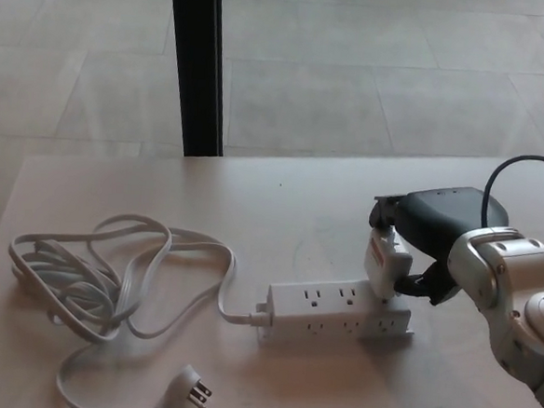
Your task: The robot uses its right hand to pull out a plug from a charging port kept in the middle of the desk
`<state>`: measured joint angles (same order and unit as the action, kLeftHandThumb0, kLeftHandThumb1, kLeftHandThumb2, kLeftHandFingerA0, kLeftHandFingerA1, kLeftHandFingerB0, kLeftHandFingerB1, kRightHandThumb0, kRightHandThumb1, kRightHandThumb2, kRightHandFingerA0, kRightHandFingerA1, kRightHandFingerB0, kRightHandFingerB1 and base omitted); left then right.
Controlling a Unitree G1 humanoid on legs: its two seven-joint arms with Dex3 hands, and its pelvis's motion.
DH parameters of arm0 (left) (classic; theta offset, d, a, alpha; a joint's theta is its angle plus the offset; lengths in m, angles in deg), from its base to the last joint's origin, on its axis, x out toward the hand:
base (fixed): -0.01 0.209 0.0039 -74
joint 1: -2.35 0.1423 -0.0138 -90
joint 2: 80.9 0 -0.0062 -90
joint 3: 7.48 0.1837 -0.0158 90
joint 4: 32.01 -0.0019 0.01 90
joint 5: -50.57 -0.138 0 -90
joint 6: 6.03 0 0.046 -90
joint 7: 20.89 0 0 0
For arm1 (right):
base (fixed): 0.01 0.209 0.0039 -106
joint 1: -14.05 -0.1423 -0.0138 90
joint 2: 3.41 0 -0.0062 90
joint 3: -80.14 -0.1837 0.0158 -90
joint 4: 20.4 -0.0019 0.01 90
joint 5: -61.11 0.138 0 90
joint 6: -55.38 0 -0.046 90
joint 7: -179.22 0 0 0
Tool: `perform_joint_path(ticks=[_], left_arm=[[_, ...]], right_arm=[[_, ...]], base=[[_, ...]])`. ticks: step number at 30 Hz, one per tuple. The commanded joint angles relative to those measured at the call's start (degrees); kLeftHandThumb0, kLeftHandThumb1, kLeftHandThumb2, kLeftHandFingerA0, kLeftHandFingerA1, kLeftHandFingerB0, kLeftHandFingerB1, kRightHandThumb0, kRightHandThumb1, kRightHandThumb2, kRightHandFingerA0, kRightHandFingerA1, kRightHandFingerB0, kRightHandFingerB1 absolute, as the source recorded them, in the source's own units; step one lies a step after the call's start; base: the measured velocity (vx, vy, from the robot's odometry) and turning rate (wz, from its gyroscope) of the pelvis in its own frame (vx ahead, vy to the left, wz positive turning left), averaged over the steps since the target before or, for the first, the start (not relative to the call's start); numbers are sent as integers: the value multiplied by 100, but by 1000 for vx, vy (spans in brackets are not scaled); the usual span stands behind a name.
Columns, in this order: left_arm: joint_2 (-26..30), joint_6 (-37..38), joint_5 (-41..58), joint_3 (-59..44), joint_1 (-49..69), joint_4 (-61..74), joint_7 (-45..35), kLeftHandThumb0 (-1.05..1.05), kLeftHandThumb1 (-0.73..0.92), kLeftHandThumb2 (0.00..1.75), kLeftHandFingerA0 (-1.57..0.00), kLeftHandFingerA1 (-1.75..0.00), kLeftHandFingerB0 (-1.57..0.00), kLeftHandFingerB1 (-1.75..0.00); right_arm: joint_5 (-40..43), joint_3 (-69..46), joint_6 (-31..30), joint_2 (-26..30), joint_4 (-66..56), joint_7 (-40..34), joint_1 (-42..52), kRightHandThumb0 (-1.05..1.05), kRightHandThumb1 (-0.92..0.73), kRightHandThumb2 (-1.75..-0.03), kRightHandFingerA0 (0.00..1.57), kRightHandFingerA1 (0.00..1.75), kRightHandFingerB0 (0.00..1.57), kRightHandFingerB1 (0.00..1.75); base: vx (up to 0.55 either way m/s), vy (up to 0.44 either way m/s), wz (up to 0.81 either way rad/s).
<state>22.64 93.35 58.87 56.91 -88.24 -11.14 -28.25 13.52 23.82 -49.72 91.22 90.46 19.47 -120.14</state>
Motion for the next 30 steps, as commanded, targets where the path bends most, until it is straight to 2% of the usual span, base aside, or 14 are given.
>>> perform_joint_path(ticks=[1, 3, 7, 9, 10, 14, 15, 18, 21, 22, 24, 25, 28, 30], left_arm=[[48, 77, 108, -41, -1, -6, 28, -87, 92, 79, -77, -55, -56, -43], [54, 61, 109, -37, 18, 17, 4, -90, 92, 84, -76, -57, -54, -44], [47, 123, 109, -44, 44, 1, 7, -89, 92, 81, -75, -54, -55, -43], [52, 119, 118, -52, 28, -34, -5, -88, 92, 82, -75, -55, -55, -42], [47, 76, 151, -73, 28, -36, -48, -89, 92, 83, -76, -56, -53, -42], [32, 78, 162, -80, 34, -11, -6, -92, 79, 94, -75, -58, -56, -48], [33, 78, 169, -82, 38, -3, -16, -86, 92, 78, -78, -55, -58, -44], [34, 105, 184, -76, 48, 3, -47, -88, 92, 80, -75, -54, -57, -45], [34, 104, 202, -69, 60, 26, -51, -88, 92, 79, -77, -56, -58, -45], [30, 101, 215, -76, 61, 32, -51, -93, 79, 96, -75, -60, -56, -50], [33, 113, 187, -45, 53, 14, -11, -93, 79, 96, -76, -60, -55, -49], [33, 114, 188, -44, 53, 14, -11, -87, 92, 77, -75, -53, -56, -42], [45, 91, 224, -74, 91, 13, -18, -86, 92, 78, -77, -54, -59, -44], [47, 144, 200, -49, 106, 4, -12, -93, 79, 93, -77, -58, -56, -48]], right_arm=[[-58, -182, -165, 192, 69, 271, -163, -41, -72, -75, 87, 171, 72, 94], [-3, -241, -6, 215, 17, 226, -146, -37, -71, -76, 88, 172, 73, 121], [-8, -266, 154, 233, -119, 127, -68, -41, -64, -77, 88, 169, 76, 87], [-60, -262, 135, 225, -177, 107, -47, -42, -63, -78, 90, 169, 78, 86], [-33, -284, 146, 205, -201, 94, -29, -40, -63, -81, 93, 171, 81, 109], [-8, -350, 114, 161, -237, 131, -70, -41, -66, -75, 90, 168, 75, 89], [-10, -364, 174, 172, -238, 93, -82, -43, -71, -74, 87, 165, 69, 77], [-75, -375, 137, 191, -262, 173, -178, -39, -74, -75, 81, 164, 65, 68], [-9, -449, 216, 224, -255, 164, -213, -37, -71, -79, 85, 165, 67, 65], [-1, -485, 259, 257, -264, 119, -219, -36, -68, -81, 87, 167, 66, 65], [24, -594, 320, 381, -328, 128, -226, -35, -64, -78, 88, 173, 73, 82], [19, -602, 327, 379, -331, 132, -223, -29, -62, -80, 89, 175, 74, 79], [-133, -612, 84, 492, -256, 407, -376, -39, -68, -73, 87, 173, 71, 62], [49, -865, 311, 727, -225, 110, -264, -31, -56, -94, 94, 174, 75, 55]], base=[[0, 0, 0], [0, 0, 0], [0, 0, 0], [0, 0, 0], [0, 0, 0], [0, 0, 0], [0, 0, 0], [0, 0, 0], [0, 0, 0], [0, 0, 0], [0, 0, 0], [0, 0, 0], [0, 0, 0], [0, 0, 0]])
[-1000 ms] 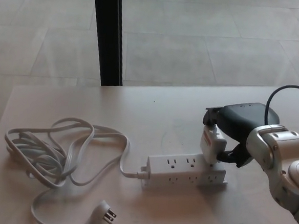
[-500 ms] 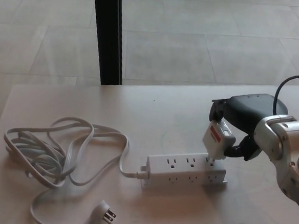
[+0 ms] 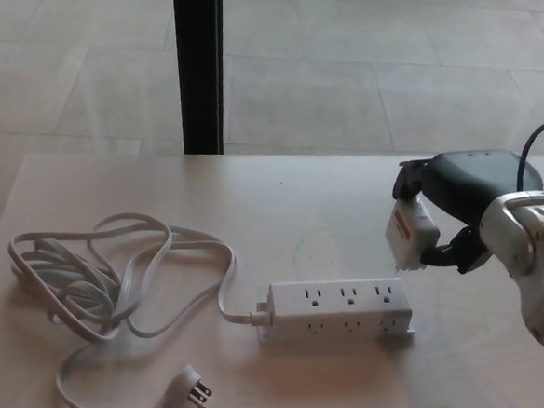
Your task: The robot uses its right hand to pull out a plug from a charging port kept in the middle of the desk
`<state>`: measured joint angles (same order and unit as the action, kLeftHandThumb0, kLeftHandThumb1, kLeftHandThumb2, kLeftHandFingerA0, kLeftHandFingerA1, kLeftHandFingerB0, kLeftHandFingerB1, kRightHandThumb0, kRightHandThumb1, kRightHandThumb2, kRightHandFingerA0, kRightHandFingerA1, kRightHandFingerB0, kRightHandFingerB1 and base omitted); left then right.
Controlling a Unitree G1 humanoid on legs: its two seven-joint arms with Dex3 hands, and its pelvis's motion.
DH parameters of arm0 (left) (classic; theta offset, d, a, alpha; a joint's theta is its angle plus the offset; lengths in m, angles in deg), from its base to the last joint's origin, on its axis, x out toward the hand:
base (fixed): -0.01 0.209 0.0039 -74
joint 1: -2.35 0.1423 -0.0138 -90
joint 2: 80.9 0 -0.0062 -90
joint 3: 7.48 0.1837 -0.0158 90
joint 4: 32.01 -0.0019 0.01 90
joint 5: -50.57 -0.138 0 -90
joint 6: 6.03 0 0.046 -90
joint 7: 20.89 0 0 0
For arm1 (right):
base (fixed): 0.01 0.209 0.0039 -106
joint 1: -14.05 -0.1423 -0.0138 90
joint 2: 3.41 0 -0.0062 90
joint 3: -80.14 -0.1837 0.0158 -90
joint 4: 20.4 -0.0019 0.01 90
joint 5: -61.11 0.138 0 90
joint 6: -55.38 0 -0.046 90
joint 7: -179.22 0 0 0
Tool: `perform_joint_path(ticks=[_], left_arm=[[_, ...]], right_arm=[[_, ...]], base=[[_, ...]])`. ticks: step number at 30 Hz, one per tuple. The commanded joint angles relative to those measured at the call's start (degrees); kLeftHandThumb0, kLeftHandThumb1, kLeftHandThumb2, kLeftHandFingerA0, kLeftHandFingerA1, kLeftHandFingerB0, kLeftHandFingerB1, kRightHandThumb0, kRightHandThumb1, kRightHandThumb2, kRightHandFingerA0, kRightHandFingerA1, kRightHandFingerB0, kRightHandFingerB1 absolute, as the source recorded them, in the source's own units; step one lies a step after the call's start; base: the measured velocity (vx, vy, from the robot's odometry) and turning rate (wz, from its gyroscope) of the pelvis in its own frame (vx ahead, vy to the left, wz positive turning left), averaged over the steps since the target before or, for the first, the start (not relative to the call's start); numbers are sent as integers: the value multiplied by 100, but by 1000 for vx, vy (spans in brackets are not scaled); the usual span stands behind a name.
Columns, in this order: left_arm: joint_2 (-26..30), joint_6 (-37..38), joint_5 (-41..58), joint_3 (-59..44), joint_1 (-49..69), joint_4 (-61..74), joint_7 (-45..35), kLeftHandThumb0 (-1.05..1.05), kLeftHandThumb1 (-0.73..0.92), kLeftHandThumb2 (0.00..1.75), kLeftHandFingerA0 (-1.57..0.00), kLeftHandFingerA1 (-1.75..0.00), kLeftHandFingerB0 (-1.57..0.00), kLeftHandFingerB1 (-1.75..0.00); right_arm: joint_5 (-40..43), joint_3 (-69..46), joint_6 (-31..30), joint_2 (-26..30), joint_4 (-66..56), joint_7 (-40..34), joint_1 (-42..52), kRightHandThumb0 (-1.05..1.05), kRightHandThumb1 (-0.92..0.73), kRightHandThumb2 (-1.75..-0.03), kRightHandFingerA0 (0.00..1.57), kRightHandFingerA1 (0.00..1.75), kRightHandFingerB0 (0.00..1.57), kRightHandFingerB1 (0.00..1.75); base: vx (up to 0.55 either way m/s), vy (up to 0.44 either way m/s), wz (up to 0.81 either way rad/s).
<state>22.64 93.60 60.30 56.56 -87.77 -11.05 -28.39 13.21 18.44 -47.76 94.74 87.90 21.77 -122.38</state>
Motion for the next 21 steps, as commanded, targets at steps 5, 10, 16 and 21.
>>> perform_joint_path(ticks=[5, 10, 16, 21], left_arm=[[49, 132, 52, 0, 59, -54, 9, -87, 92, 77, -75, -53, -56, -42], [42, 141, 80, -14, 73, -26, 20, -86, 92, 80, -75, -53, -55, -43], [45, 171, 42, 33, 89, -34, 11, -89, 92, 80, -74, -53, -55, -43], [43, 122, 57, 43, 54, -40, 21, -88, 92, 84, -73, -51, -52, -42]], right_arm=[[190, -621, 430, 870, 233, -264, 153, -38, -63, -83, 93, 174, 68, 57], [186, -809, 483, 1238, 502, -410, 495, -34, -61, -87, 92, 170, 72, 58], [233, -899, 551, 1318, 514, -512, 913, -43, -65, -78, 93, 170, 71, 54], [54, -671, 896, 1304, 552, -781, 1150, -41, -63, -83, 91, 174, 77, 95]], base=[[0, 0, 0], [0, 0, 0], [0, 0, 0], [0, 0, 0]])
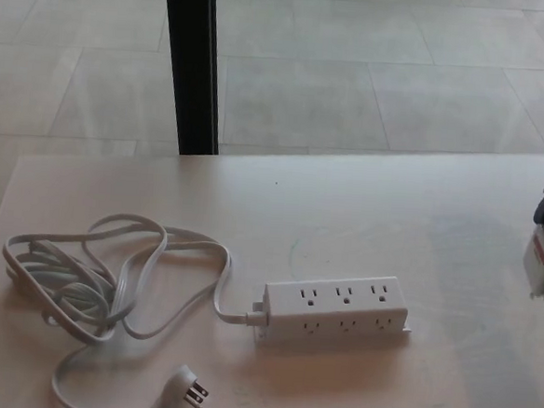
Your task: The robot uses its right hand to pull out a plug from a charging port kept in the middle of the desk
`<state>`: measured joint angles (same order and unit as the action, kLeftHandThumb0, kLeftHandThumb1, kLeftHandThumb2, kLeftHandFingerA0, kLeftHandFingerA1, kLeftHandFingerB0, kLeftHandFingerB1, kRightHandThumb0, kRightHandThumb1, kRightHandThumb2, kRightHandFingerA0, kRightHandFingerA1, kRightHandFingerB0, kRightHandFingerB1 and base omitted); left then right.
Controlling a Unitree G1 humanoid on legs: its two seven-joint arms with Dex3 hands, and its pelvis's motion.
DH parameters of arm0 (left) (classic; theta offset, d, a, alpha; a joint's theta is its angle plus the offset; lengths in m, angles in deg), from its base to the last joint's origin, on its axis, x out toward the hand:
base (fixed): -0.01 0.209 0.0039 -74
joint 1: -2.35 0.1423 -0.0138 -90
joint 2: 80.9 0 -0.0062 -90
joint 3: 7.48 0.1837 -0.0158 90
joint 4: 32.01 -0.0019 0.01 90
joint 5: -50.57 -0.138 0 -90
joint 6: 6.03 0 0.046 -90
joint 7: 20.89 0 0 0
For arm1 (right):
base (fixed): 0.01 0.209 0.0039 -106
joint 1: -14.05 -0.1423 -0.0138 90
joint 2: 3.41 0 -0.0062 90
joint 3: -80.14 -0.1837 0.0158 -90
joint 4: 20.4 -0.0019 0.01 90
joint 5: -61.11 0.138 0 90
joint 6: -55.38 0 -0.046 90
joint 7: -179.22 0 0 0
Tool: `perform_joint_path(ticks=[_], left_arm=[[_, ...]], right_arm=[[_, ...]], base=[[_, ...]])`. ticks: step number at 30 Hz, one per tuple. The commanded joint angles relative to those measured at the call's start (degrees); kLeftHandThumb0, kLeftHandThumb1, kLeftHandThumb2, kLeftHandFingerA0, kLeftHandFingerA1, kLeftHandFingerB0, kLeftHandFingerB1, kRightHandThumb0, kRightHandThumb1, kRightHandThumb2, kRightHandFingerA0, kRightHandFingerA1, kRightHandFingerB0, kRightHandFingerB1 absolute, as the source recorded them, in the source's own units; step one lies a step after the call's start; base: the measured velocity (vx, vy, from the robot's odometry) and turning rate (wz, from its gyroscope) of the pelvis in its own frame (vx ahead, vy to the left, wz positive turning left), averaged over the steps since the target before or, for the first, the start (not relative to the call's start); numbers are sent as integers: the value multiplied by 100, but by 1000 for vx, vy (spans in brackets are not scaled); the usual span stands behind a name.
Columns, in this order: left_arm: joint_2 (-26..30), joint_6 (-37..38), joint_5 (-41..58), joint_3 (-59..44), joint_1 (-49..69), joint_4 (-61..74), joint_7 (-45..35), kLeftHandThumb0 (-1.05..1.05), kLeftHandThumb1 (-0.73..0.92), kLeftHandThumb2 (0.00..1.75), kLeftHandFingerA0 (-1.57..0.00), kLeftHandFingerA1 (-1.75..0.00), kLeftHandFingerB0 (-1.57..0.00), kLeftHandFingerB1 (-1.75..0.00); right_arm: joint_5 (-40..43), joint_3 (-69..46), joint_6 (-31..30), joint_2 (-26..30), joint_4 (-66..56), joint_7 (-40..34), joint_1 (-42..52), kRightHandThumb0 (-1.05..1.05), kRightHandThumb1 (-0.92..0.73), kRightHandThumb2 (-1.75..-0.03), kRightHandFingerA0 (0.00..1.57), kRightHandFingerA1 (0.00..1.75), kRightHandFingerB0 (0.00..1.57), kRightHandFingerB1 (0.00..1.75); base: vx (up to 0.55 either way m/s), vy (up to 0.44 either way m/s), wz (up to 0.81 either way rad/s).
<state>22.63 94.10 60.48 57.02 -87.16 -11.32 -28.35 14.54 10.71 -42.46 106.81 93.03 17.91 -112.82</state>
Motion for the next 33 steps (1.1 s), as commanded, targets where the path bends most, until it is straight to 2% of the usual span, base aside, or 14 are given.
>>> perform_joint_path(ticks=[1, 4, 5, 6, 7, 8, 10, 11, 12, 15, 25, 28, 32, 33], left_arm=[[38, 71, 51, -16, -14, -9, 40, -86, 92, 79, -75, -52, -55, -42], [31, 103, 22, 14, -11, -9, 30, -86, 92, 82, -74, -52, -54, -42], [33, 110, 28, 11, -8, -8, 14, -79, 79, 119, -69, -61, -49, -53], [29, 118, 34, 8, 6, 12, 6, -79, 79, 119, -69, -61, -49, -53], [17, 133, 59, -15, 2, -2, -5, -87, 92, 81, -74, -52, -54, -42], [18, 152, 31, 5, 2, -14, 27, -87, 92, 81, -75, -52, -55, -42], [22, 136, 24, 12, -3, -17, 34, -86, 92, 80, -75, -53, -56, -42], [20, 106, 48, -8, -14, -23, 28, -87, 92, 78, -76, -53, -57, -42], [18, 94, 63, -22, -19, -26, 26, -87, 92, 80, -76, -53, -57, -42], [21, 84, 55, -17, -42, -24, 45, -88, 92, 81, -74, -52, -53, -42], [25, 55, 89, -45, -64, -13, 22, -86, 92, 79, -76, -53, -57, -43], [25, 100, 73, -29, -35, 4, 2, -86, 92, 80, -74, -53, -56, -43], [36, 79, 42, -5, -49, -14, 50, -89, 92, 84, -74, -51, -52, -42], [36, 87, 43, -6, -50, -27, 46, -88, 92, 84, -74, -51, -52, -42]], right_arm=[[-125, 155, 384, 83, 3, -421, 235, -41, -64, -83, 90, 174, 78, 102], [-217, 295, 411, 63, -65, -426, 320, -45, -70, -73, 88, 170, 72, 62], [-343, 414, 384, 44, -102, -398, 304, -44, -66, -77, 89, 168, 73, 60], [-364, 462, 386, 19, -97, -408, 294, -44, -66, -77, 89, 168, 73, 60], [-467, 586, 419, -19, -166, -420, 272, -44, -65, -74, 88, 161, 72, 63], [-603, 726, 430, -45, -270, -422, 243, -44, -59, -80, 94, 175, 75, 119], [-774, 905, 441, 5, -305, -363, 176, -46, -62, -76, 89, 175, 76, 135], [-1046, 1156, 557, 82, -345, -264, 70, -51, -45, -94, 119, 137, 84, 107], [-1160, 1295, 544, 103, -410, -52, 6, -43, -59, -63, 86, 171, 71, 96], [-1563, 1651, 357, 128, -522, 438, -140, -44, -58, -59, 89, 154, 62, 56], [-2011, 1975, 204, 213, -906, 1188, -223, -52, -46, -57, 85, 149, 59, 50], [-2021, 1932, 198, 203, -968, 1418, -231, -75, -39, -86, 94, 135, 28, 49], [-2112, 1894, 104, 126, -932, 1604, -232, -86, -55, -61, 87, 158, 16, 33], [-2127, 1874, 104, 127, -939, 1597, -217, -94, -48, -89, 96, 145, 5, 37]], base=[[0, 0, 0], [0, 0, 0], [0, 0, 0], [0, 0, 0], [0, 0, 0], [0, 0, 0], [0, 0, 0], [0, 0, 0], [0, 0, 0], [0, 0, 0], [0, 0, 0], [0, 0, 0], [0, 0, 0], [0, 0, 0]])
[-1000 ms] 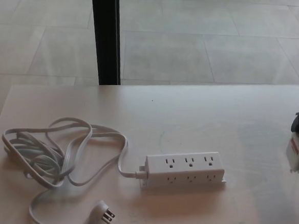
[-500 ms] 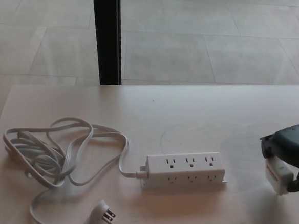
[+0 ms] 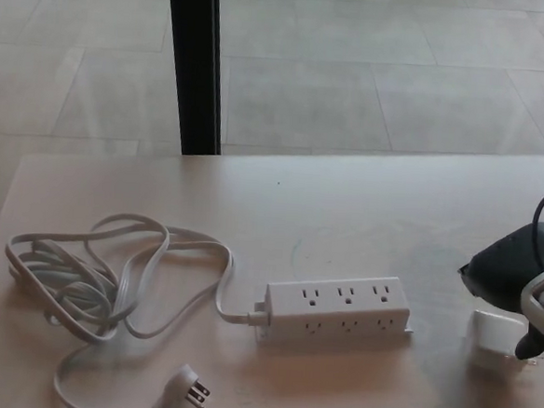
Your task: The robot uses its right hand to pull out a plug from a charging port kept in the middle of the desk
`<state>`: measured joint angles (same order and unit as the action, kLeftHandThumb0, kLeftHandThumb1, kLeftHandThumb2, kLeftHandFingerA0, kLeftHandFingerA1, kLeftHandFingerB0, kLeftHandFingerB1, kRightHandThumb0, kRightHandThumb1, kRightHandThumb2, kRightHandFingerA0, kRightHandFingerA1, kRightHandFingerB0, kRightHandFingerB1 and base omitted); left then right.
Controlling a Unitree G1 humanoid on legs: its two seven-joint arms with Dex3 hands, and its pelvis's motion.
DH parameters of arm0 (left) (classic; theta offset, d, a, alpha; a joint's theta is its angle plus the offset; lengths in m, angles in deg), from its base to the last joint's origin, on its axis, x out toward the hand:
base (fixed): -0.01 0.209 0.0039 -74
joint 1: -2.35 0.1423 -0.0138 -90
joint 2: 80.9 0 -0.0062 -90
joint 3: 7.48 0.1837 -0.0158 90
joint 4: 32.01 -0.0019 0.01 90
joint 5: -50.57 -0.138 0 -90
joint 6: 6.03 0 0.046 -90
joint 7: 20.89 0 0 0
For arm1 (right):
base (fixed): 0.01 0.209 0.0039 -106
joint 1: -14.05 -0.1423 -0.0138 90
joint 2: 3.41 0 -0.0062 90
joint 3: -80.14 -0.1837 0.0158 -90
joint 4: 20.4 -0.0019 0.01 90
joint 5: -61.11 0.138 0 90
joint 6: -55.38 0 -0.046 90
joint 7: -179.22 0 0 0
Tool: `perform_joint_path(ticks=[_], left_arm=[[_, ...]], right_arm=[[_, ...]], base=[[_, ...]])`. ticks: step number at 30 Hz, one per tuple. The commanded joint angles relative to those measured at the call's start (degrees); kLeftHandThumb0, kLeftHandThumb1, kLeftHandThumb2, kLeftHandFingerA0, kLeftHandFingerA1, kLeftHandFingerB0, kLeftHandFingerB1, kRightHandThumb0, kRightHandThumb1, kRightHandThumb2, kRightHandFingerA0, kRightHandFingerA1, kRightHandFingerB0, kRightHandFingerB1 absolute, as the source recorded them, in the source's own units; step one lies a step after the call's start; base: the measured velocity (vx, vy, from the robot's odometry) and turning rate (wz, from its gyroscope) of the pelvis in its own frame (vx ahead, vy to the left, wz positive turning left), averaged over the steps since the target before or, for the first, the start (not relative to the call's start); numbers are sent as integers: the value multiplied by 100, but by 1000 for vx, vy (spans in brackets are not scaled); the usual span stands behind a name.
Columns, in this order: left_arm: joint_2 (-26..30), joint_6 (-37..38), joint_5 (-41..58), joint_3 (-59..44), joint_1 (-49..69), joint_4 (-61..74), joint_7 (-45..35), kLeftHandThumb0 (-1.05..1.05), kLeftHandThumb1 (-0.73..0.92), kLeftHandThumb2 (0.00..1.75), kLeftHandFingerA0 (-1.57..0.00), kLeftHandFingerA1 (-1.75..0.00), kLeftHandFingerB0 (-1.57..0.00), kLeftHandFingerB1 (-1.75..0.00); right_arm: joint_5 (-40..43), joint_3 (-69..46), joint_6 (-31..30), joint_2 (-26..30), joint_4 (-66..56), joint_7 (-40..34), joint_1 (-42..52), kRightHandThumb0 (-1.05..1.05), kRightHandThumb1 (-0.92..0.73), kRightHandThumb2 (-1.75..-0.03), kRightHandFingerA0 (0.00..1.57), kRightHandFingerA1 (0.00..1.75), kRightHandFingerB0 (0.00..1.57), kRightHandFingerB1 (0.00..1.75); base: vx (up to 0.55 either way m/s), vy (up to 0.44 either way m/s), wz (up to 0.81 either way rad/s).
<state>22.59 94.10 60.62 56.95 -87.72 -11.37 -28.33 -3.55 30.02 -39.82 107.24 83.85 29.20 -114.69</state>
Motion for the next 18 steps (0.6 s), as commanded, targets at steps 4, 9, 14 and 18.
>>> perform_joint_path(ticks=[4, 9, 14, 18], left_arm=[[43, 87, 28, 6, 11, -22, 32, -85, 92, 79, -76, -53, -58, -43], [29, 120, 38, 0, 24, -3, 30, -87, 92, 79, -75, -53, -56, -42], [37, 132, 51, -18, 60, -31, 12, -87, 92, 80, -75, -53, -56, -43], [35, 160, 55, -22, 90, -8, -2, -88, 92, 80, -76, -52, -54, -42]], right_arm=[[-191, -225, -130, 90, 22, 425, -13, -105, -54, -98, 90, 140, 6, 1], [597, -977, -323, -186, 93, 747, -9, -105, -56, -102, 85, 137, 0, 0], [1776, -2436, -472, -318, -42, 342, 214, -104, -60, -94, 99, 151, 2, 14], [2325, -3448, -531, -178, -336, 221, 629, -94, -58, -101, 102, 123, 6, 20]], base=[[0, 0, 0], [0, 0, 0], [0, 0, 0], [0, 0, 0]])
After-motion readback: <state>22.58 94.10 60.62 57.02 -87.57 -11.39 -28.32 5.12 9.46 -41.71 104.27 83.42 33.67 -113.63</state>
